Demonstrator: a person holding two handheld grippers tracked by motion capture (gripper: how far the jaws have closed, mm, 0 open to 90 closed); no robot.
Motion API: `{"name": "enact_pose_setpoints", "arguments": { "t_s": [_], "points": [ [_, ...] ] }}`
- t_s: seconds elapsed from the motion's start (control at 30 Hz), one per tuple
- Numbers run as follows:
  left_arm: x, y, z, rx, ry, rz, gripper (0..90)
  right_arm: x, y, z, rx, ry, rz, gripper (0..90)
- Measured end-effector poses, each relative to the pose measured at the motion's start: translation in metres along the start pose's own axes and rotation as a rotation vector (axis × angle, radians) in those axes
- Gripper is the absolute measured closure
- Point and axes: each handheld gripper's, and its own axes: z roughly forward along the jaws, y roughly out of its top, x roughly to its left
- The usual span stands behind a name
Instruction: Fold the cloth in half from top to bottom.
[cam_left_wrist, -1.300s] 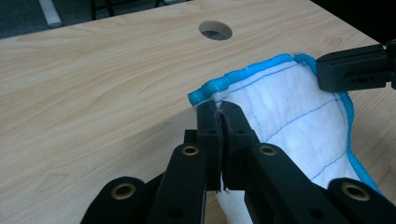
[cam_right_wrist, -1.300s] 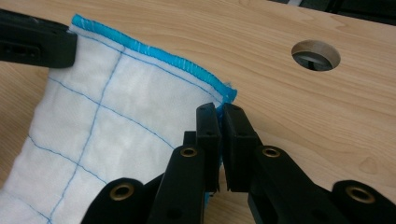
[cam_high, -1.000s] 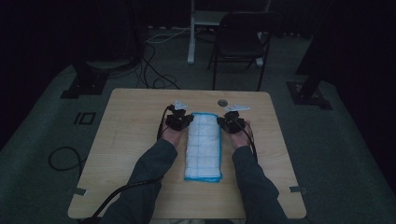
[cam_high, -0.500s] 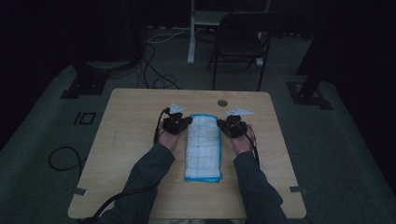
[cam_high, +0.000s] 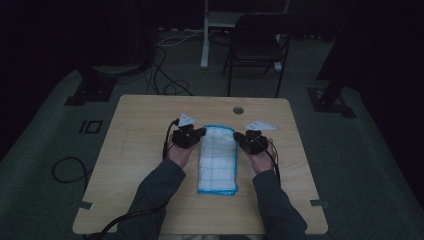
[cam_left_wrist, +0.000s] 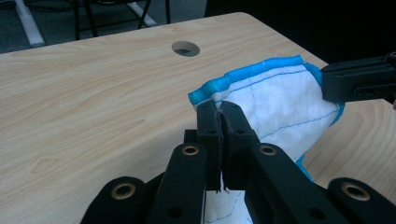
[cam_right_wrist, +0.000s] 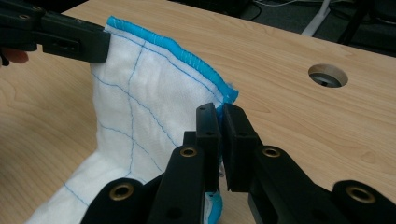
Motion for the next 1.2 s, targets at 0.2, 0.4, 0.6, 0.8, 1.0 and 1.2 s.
{"name": "enact_pose_setpoints", "arguments": {
  "t_s": [0.2,0.4,0.6,0.8,1.0,1.2],
  "points": [
    [-0.005,-0.001,-0.007,-0.012,-0.014,0.003,88.5,0.004,-0.003,-0.007,-0.006,0.003,-0.002,86.9],
    [-0.007,-0.005,-0.012,-0.019,-0.023,-0.007,88.4,0.009,-0.006,-0.013,-0.016,0.012,-0.005,86.9],
    [-0.009,-0.009,-0.017,-0.025,-0.029,-0.006,88.5,0.013,-0.008,-0.018,-0.023,0.019,-0.013,86.8],
    [-0.011,-0.015,-0.021,-0.027,-0.035,-0.014,88.4,0.017,-0.015,-0.02,-0.029,0.027,-0.003,86.8],
    [-0.013,-0.021,-0.023,-0.026,-0.038,-0.011,88.4,0.021,-0.022,-0.021,-0.025,0.023,-0.01,86.7],
    [-0.016,-0.026,-0.027,-0.031,-0.043,-0.01,88.4,0.026,-0.028,-0.024,-0.026,0.023,-0.017,86.7]
  ]
}}
